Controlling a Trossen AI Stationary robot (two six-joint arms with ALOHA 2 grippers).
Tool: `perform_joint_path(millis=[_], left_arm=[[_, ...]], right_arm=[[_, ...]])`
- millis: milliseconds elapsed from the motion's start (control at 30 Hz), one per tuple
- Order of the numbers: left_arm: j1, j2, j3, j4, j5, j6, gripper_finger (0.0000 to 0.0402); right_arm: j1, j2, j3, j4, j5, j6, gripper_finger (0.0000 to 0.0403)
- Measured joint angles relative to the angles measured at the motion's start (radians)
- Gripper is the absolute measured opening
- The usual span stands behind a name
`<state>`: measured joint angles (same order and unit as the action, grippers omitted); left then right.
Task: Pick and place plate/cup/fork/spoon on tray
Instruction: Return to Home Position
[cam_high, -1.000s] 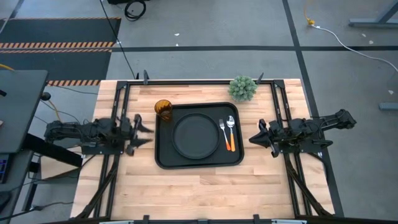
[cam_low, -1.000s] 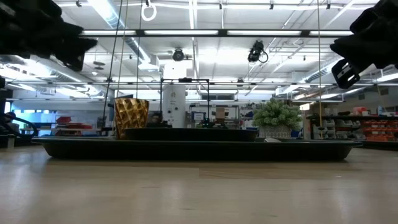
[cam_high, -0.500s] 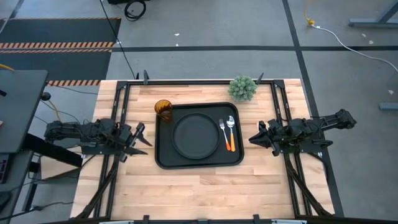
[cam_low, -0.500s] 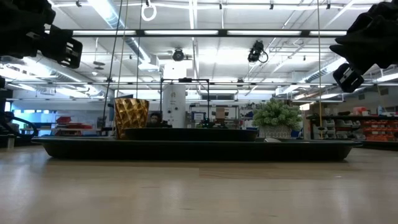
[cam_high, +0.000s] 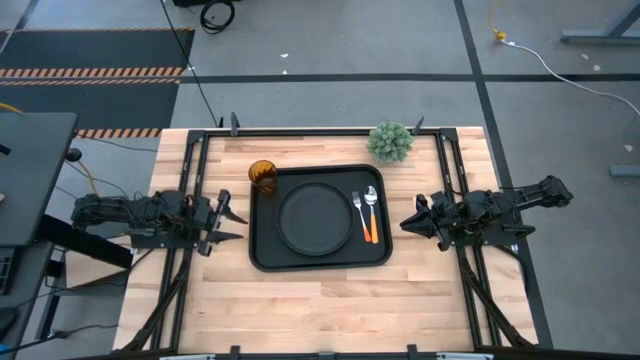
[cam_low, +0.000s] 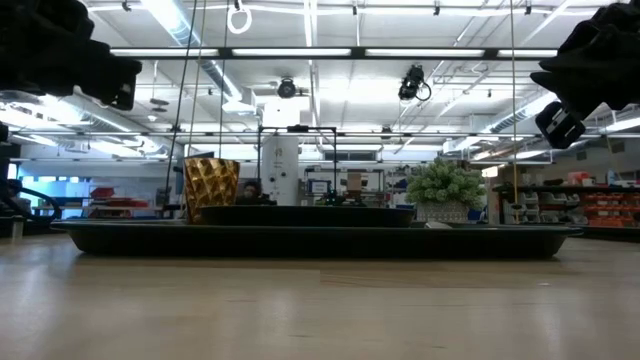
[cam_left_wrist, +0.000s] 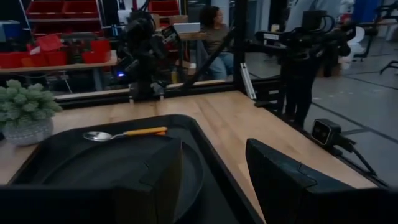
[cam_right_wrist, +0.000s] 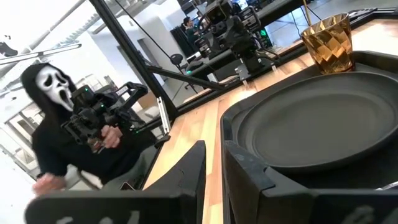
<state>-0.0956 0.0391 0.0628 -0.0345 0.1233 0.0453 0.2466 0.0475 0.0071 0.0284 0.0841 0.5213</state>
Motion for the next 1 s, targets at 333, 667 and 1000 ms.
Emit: perform_joint_path(millis=[333,667,1000], left_arm=[[0.000,-0.001,0.001,-0.014,0.004,-0.362,0.0183],[0.000,0.000,0.001,-0.015,0.004,-0.424,0.0183],[0.000,0.000,0.001,-0.014,0.004,-0.427,0.0183]], right_arm=[[0.000,0.000,0.000,0.000,0.000,0.000,0.0062],[0.000,0.000,0.000,0.000,0.000,0.000,0.0062],[0.000,0.000,0.000,0.000,0.000,0.000,0.0062]])
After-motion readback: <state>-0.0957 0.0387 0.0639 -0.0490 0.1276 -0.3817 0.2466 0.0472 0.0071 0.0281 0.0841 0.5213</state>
